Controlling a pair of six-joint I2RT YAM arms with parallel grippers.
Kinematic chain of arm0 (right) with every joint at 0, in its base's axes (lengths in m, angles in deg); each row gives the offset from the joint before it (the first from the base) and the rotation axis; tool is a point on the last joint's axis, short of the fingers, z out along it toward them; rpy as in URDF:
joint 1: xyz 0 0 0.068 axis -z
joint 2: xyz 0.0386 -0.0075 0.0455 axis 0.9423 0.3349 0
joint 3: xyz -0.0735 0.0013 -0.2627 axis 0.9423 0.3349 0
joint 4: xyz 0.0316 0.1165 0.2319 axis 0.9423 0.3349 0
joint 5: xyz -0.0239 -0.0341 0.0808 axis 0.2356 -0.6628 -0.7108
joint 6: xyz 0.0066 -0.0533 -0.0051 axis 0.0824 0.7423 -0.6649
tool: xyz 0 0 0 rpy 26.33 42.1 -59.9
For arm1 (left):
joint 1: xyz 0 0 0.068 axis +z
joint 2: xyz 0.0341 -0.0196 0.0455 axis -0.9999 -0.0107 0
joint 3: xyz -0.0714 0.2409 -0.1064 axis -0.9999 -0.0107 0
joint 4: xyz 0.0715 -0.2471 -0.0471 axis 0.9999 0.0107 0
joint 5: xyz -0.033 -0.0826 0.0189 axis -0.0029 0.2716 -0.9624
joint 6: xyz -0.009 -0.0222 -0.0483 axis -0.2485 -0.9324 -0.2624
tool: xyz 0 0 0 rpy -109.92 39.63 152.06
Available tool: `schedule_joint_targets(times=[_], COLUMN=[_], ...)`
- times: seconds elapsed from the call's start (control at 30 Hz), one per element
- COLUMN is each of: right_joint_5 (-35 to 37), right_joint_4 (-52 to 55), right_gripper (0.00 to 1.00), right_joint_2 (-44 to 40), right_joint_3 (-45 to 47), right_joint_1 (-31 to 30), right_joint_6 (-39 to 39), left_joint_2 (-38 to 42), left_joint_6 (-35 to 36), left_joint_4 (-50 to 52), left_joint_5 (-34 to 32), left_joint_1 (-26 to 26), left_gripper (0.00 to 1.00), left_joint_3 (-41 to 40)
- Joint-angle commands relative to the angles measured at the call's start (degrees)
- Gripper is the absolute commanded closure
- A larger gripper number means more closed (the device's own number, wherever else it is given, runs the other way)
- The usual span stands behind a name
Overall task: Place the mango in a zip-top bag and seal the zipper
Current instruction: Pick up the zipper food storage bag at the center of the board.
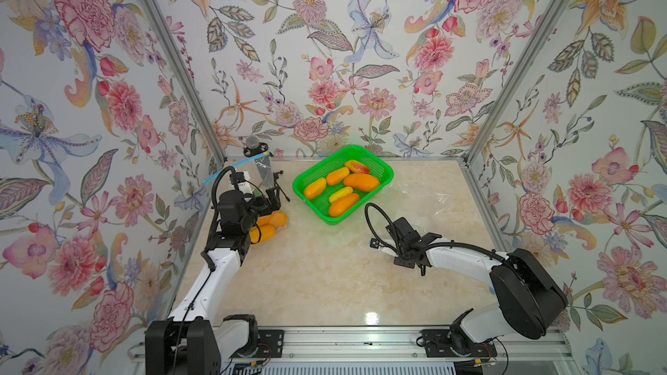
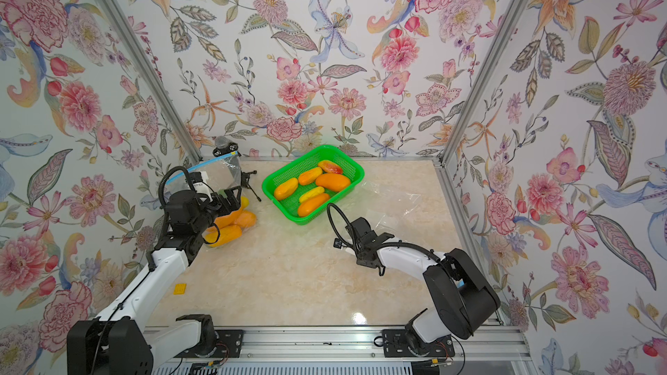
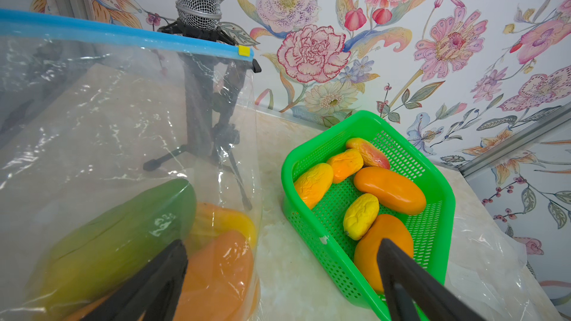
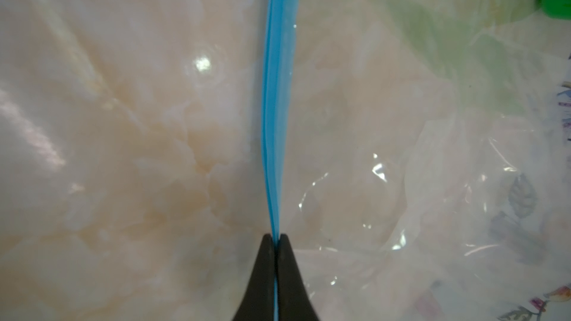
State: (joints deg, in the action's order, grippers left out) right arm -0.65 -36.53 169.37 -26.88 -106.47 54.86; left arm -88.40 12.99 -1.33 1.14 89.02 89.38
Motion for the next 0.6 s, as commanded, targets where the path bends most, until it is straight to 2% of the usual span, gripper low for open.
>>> schedule_joint_targets(times=[0.0, 0.17, 0.27, 0.3, 0.43, 0.57], right_joint_5=[-1.2, -3.7, -5.2, -6.1, -9.9, -10.1], right_joint_4=[-0.9, -1.3, -1.6, -2.0, -7.1, -17.4], right_gripper=[1.00, 1.00, 1.00, 1.00, 1.00, 1.00], right_joint_2=[-2.7, -5.7, -8.0, -8.8, -11.4, -11.1], right_joint_3=[-1.4, -3.2, -6.2, -7.5, -12.3, -13.6], right_joint_1=[-0.2, -0.4, -0.7, -2.5, -7.0, -11.4], right_joint_6=[-0.9, -5.7, -12.7, -16.0, -26.4, -34.5], left_joint_2=[1.5, 1.7, 1.4, 1.2, -1.8, -5.8], left_joint_6=[0.4, -0.4, -2.2, -3.3, -9.3, -12.5], left_joint_4=[0.7, 0.7, -0.7, -2.0, -8.6, -13.7], left_joint_5=[0.0, 1.5, 3.8, 5.2, 11.3, 14.0], left_joint_1=[-0.3, -1.2, -2.9, -3.6, -8.8, -16.3], left_gripper=[0.03, 0.03, 0.03, 0.03, 0.05, 0.07], left_joint_3=[0.9, 0.7, 0.2, -0.1, 0.2, 3.4])
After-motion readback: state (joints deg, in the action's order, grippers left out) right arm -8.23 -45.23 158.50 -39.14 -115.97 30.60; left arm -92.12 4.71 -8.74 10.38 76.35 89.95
